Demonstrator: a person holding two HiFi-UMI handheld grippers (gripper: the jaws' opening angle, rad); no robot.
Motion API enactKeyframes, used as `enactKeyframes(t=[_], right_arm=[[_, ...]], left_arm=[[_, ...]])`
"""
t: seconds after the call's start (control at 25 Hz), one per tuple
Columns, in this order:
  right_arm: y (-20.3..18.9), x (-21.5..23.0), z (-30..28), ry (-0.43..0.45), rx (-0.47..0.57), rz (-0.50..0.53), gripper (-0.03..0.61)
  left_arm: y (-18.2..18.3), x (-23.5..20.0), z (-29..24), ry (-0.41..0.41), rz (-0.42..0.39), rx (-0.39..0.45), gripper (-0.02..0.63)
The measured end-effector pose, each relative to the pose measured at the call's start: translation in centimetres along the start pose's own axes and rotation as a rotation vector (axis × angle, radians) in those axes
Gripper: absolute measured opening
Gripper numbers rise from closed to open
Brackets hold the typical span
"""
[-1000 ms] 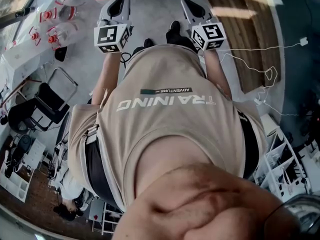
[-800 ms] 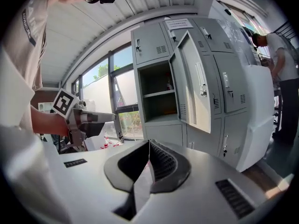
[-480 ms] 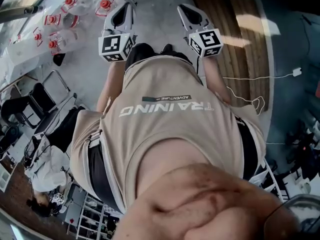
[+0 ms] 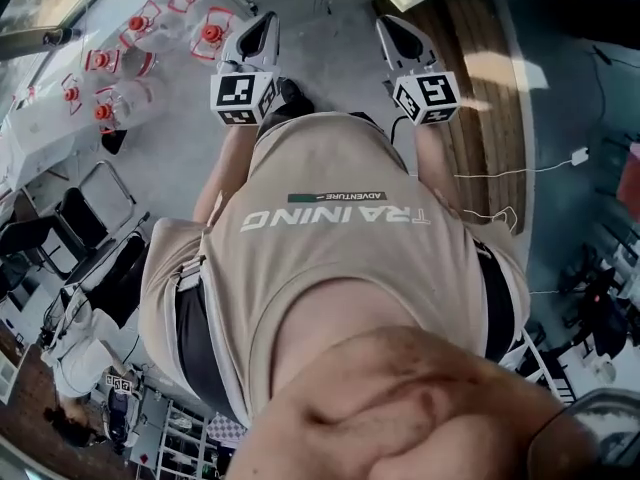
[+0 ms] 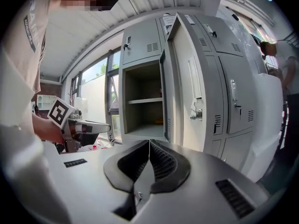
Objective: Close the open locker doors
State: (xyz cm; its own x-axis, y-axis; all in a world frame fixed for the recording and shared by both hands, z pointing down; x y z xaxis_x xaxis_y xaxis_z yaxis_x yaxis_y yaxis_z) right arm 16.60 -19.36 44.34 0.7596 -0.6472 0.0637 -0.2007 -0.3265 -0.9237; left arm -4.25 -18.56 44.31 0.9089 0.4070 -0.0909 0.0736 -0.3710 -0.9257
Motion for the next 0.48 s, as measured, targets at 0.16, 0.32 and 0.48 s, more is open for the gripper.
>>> enactKeyframes(t=[0.16,0.32,0.48], right_arm=[[0.1,0.7,-1.5,-0.059,-0.03,0.01,0.015],[0.6,0.8,-3.3,-0.06,-0.018,-0.006,0.015],[1.0,1.5,-4.4,-0.019,-0.013,-0.018,0.015]], left_arm=[[1.3,-2.3,-2.2,-0.049,-0.02,0.024,0.0],[1.9,-3.8,-3.9,-0.069,-0.045,0.027,0.0],[2.3,-4.0,-4.6,-0.042,-0.037,0.022,0.0]])
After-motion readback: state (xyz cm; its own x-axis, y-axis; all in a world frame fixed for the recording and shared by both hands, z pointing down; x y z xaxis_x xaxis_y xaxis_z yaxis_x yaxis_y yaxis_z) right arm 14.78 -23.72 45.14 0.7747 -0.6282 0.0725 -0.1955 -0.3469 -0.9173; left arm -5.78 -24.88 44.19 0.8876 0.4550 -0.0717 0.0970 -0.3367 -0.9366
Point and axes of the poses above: the fingertips, and each gripper's own axes: z backward along the fingers, x to its right, y out of its top, the point moved 3 cm from there along z, backward along the fingers, and after that the axes turned 9 degrees about -x, right-handed, at the moved point
